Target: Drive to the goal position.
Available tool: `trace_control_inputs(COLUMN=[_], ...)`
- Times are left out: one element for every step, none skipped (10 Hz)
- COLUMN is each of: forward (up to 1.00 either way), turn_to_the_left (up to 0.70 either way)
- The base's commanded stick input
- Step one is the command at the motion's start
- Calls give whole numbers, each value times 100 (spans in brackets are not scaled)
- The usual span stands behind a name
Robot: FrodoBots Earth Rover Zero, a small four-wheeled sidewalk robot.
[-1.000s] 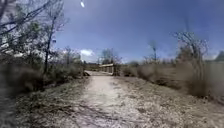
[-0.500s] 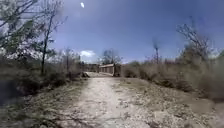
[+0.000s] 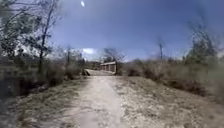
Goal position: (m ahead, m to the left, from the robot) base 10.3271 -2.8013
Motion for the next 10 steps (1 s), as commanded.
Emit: trace_control_inputs(forward=[70,70,70,70,70,70,70,70,70,70], turn_to_the_left=[0,0,0,0,0,0,0,0,0,0])
